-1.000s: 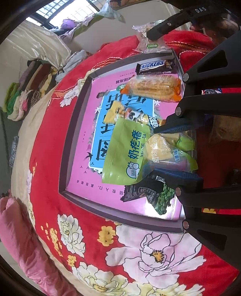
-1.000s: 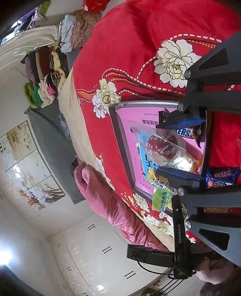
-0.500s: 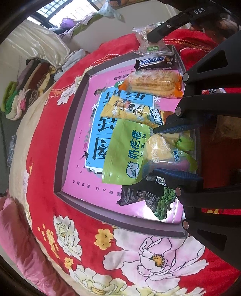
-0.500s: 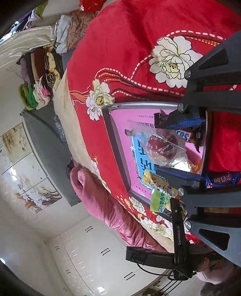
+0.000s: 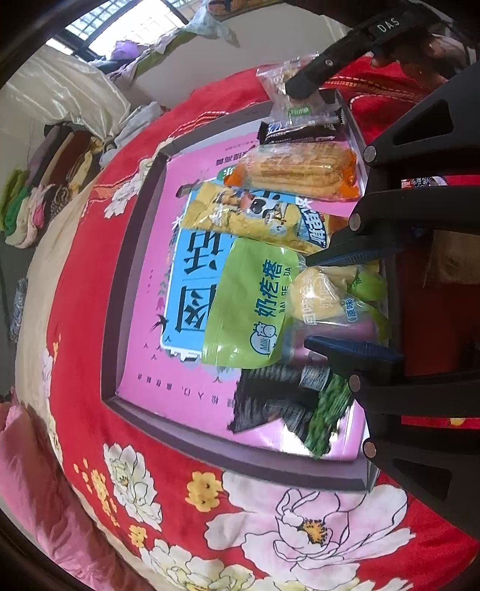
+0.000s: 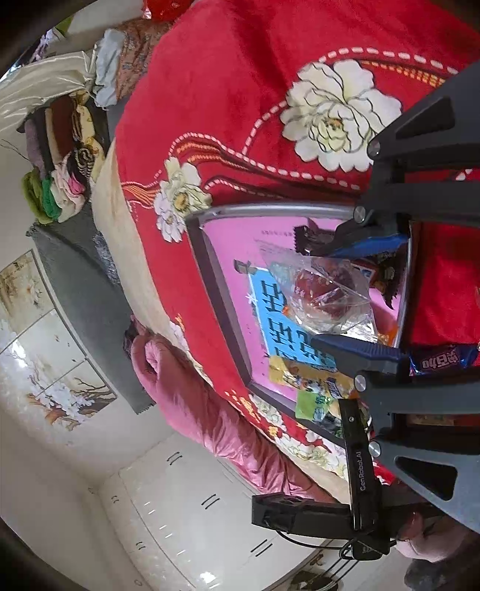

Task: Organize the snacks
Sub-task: 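Lower the green bag into the tray with the left tool while the right tool lowers the clear packet there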

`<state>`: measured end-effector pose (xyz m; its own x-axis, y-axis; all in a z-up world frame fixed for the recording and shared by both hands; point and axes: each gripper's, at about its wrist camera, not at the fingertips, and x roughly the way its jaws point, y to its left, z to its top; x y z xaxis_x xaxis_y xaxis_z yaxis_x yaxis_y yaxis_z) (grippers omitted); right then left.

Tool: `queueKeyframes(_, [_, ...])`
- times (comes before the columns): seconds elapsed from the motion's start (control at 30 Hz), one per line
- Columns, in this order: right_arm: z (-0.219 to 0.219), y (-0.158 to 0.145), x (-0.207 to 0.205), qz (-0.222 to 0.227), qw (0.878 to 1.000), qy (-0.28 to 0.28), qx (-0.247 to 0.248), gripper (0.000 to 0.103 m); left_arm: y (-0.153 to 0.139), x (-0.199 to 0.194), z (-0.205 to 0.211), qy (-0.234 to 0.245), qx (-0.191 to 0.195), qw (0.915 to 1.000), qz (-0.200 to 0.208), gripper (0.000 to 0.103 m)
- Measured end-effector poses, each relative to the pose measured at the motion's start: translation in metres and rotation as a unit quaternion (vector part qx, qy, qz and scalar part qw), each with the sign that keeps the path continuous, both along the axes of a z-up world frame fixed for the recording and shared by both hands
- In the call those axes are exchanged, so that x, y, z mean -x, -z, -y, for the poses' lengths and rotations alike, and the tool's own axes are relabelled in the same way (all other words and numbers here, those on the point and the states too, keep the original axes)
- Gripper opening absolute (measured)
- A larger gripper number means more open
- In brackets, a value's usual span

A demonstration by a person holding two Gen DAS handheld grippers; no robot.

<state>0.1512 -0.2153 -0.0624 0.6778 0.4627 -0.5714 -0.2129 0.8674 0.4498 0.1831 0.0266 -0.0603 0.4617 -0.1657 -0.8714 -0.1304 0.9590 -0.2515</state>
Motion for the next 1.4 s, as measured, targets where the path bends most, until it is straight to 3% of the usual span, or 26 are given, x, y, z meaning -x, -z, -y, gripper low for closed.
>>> queueKeyframes(0.2, [-0.011,0.010,-0.003,-0.019,0.999,-0.029,-0.001,0.040,-0.001,0.000,0.001,0.001,0.003,1.0000,0.000,0.038])
queueKeyframes(0.53, [-0.017,0.008,-0.005,-0.005,0.999,-0.051,-0.008,0.041,-0.004,0.002,0.000,0.002,0.005,1.0000,0.001,0.039])
queueKeyframes(0.73, [-0.019,0.006,-0.004,-0.002,0.999,-0.037,0.032,0.043,-0.010,0.005,0.001,0.005,0.004,1.0000,0.005,0.039])
queueKeyframes(0.9, [-0.016,0.004,-0.004,0.002,0.999,-0.024,0.047,0.053,-0.015,0.007,0.001,0.006,0.003,0.9999,0.011,0.039])
queueKeyframes(1.23, [0.001,-0.004,-0.002,0.018,0.999,0.007,0.036,0.058,-0.021,0.011,-0.003,0.005,0.009,0.9998,0.018,0.040])
queueKeyframes(1.4, [0.009,-0.009,0.000,0.025,0.999,0.020,0.028,0.059,-0.027,0.014,-0.007,0.002,0.014,0.9995,0.027,0.046])
